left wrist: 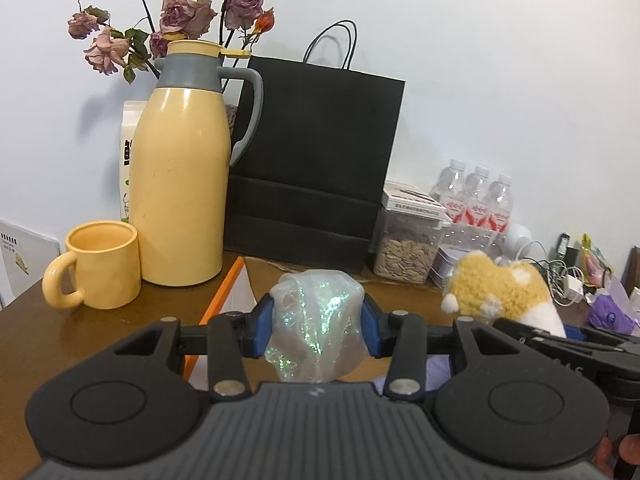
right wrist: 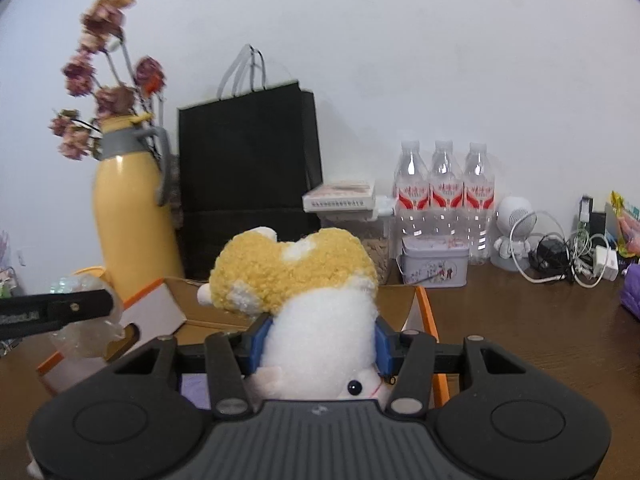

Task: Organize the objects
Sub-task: 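Lower the plastic bag and plush toy into the box and open both grippers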

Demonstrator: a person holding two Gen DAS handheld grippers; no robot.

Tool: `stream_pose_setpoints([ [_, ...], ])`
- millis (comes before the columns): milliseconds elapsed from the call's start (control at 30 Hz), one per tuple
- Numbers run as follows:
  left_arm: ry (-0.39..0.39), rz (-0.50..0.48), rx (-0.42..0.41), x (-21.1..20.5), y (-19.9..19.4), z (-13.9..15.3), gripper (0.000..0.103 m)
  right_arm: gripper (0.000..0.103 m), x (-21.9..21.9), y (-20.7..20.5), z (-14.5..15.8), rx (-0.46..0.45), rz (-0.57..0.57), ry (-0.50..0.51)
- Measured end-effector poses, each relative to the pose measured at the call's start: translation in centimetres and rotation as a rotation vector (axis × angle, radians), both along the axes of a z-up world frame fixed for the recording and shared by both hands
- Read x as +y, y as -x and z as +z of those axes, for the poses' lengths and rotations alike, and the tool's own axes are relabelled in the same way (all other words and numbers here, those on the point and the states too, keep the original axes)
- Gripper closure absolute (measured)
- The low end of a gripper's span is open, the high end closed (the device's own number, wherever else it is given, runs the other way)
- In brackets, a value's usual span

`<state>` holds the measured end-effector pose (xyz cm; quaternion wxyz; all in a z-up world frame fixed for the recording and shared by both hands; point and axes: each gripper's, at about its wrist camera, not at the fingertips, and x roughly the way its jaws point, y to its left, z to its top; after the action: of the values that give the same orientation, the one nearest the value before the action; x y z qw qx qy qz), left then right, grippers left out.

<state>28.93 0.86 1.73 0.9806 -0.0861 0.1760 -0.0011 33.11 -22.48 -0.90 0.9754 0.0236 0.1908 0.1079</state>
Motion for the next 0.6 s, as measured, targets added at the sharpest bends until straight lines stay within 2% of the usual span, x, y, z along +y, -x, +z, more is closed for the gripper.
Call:
stream_pose_setpoints([
  [200, -0.022, 0.005, 0.033, -0.3, -2.7, -0.6, 0.059, 0.054, 0.4, -3.2, -0.8, 0.062, -0.037, 0.039],
  [433, -0.051, -0.007, 0.095, -0.7, -4.7, -1.8, 0.058, 0.054, 0.7, -4.5, -1.6, 0.102, -0.047, 0.063],
  [500, -0.061, -0.012, 0.095, -0.7, -4.8, -1.9, 0.054, 0.054, 0.7, -4.7, -1.9, 0.120, -0.042, 0.067],
  [600, -0.075, 0.001, 0.092, -0.7, -4.6, -1.8, 0.033, 0.050, 0.8, -4.8, -2.0, 0.142, -0.032, 0.064],
])
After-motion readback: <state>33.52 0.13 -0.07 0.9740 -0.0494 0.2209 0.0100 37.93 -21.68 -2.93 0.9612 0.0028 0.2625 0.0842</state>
